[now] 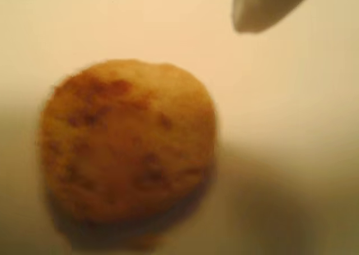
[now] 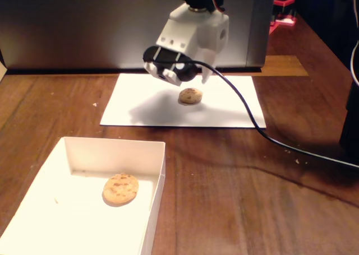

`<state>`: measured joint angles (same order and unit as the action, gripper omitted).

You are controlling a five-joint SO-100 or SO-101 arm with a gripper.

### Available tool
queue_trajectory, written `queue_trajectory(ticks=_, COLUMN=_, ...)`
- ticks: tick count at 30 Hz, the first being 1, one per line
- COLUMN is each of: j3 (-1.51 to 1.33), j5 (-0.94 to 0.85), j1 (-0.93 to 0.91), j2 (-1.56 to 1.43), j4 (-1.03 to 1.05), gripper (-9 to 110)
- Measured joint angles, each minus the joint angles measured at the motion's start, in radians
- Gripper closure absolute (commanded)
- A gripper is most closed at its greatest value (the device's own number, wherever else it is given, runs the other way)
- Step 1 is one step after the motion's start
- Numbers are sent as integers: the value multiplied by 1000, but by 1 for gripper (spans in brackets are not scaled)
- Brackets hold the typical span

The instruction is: Grasp a mini cookies block and put it in the white box.

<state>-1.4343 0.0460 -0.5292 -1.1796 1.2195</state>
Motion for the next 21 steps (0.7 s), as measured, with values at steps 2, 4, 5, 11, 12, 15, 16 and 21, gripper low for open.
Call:
queue_trajectory(ticks=2, j3=-15, j5=0, j1=0, j2=0, j4=0, gripper=64)
queue_trajectory(ticks=4, j3=-18, j5=0, j1=0, j2=0, j4=0, gripper=64)
queue_trajectory(ticks=5, j3=-18, j5=0, j1=2, j2=0, j4=0, gripper=64)
queue_trajectory(ticks=11, j3=-18, j5=0, j1=25, j2=0, j4=0, gripper=64)
queue_trajectory(ticks=12, j3=-18, j5=0, j1=32, j2=0, j4=0, gripper=64)
queue_trajectory(ticks=15, j3=-18, j5=8, j1=40, j2=0, j4=0, gripper=64)
queue_trajectory(ticks=16, j3=-18, j5=8, j1=40, j2=0, j4=0, gripper=64)
queue_trajectory(ticks=21, j3=-18, j5=29, j1=34, j2=0, j4=9, gripper=64)
